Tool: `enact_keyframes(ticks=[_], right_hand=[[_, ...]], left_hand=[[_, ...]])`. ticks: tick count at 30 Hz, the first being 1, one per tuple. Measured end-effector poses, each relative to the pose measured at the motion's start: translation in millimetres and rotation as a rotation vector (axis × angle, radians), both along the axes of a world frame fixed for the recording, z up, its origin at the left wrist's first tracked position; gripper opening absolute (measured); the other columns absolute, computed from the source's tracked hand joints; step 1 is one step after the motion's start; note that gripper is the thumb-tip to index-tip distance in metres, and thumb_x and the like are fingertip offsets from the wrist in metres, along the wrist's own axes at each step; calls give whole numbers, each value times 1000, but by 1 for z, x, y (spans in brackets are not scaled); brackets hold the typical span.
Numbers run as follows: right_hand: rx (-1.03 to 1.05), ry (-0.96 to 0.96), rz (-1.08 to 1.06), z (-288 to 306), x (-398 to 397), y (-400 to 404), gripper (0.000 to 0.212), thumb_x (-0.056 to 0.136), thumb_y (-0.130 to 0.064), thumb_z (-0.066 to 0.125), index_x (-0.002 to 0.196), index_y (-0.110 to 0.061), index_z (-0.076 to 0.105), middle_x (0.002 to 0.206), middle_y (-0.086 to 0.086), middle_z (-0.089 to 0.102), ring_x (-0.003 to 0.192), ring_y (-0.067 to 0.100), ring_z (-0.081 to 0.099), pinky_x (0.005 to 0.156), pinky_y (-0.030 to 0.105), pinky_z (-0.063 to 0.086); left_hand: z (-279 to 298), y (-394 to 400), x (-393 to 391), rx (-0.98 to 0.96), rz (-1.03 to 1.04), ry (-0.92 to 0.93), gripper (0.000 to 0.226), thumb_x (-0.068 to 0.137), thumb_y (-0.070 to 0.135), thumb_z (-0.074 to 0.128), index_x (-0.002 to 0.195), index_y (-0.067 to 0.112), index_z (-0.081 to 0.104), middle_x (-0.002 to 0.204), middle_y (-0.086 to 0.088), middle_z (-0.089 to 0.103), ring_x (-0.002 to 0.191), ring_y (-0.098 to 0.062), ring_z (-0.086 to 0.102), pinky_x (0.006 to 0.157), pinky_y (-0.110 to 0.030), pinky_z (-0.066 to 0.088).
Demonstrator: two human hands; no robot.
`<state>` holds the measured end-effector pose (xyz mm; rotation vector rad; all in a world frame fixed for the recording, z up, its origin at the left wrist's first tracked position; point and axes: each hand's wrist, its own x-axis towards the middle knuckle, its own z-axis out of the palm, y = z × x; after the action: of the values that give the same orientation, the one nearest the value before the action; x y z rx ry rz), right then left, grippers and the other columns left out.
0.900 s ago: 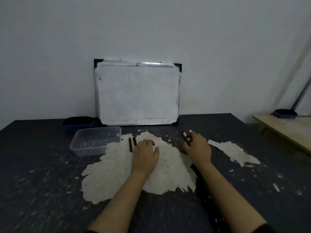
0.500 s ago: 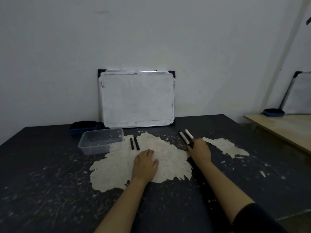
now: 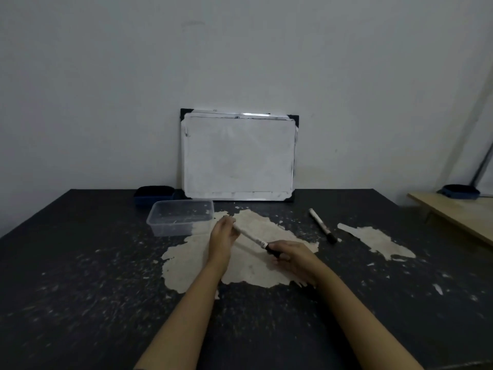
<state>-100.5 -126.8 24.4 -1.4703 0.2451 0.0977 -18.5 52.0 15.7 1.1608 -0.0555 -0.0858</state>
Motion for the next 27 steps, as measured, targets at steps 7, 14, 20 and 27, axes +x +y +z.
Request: enact_keyframes(ticks=[7, 14, 20, 27], right_hand=[[-131, -49, 214, 5, 12, 38, 35, 98, -36, 56, 117, -11, 72, 77, 1, 61, 50, 10, 43, 46, 21, 36], [-109, -59, 268, 0, 19, 51, 33, 103, -38, 46, 114, -15, 67, 66, -7, 40, 44, 6, 25, 40, 18, 21], [-704, -377, 28, -10, 20, 60, 28, 103, -35, 48, 103, -20, 72, 73, -3, 60, 58, 6, 51, 58, 23, 38], [-1170, -539, -154, -21, 22, 57, 28, 99, -36, 54, 122, -24, 65, 96, -2, 65, 74, 8, 51, 56, 13, 31]], left_hand=[[10, 20, -3, -62, -158, -72, 28, 99, 13, 49, 117, -1, 64, 107, -11, 71, 98, -20, 69, 80, -26, 59], [13, 28, 5, -192, -251, 112, 17, 95, 14, 55, 102, 3, 66, 106, -12, 70, 100, -20, 64, 91, -33, 49], [14, 17, 11, -132, -59, 109, 25, 97, 6, 52, 112, -12, 60, 96, -17, 70, 92, -22, 67, 80, -30, 55], [13, 14, 7, -51, 155, 161, 21, 92, 9, 62, 101, -8, 69, 84, -11, 69, 76, -16, 64, 71, -20, 56]])
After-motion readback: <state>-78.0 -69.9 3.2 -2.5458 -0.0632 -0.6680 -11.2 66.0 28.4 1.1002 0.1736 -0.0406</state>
